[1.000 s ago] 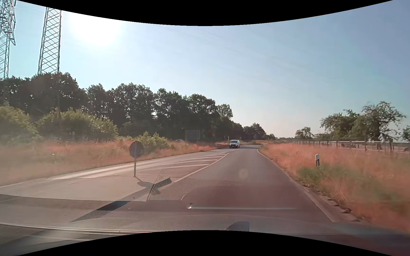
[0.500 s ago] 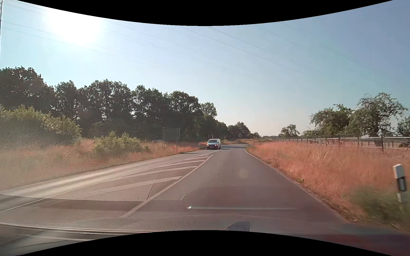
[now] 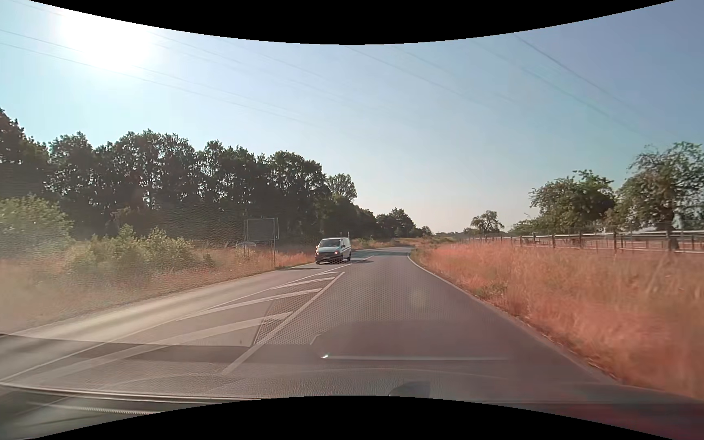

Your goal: Follow the waypoints while adhering to traffic rules and regulations

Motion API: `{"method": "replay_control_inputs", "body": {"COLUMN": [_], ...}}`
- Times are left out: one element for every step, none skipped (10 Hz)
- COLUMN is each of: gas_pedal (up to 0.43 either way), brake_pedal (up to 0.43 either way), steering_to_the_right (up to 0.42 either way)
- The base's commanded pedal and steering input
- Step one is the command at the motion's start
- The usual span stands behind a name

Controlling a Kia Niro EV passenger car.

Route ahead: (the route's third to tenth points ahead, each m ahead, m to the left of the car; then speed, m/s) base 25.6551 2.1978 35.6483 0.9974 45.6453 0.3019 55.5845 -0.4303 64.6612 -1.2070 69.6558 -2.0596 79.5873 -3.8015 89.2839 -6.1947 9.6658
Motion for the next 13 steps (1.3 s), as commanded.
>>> {"method": "replay_control_inputs", "body": {"gas_pedal": [0.0, 0.0, 0.0, 0.0, 0.0, 0.0, 0.0, 0.0, 0.0, 0.0, 0.0, 0.0, 0.0], "brake_pedal": [0.0, 0.0, 0.0, 0.0, 0.0, 0.0, 0.0, 0.0, 0.0, 0.0, 0.0, 0.0, 0.0], "steering_to_the_right": [0.015, 0.011, 0.009, 0.007, 0.006, 0.005, 0.005, 0.005, 0.004, 0.004, 0.004, 0.004, 0.004]}}
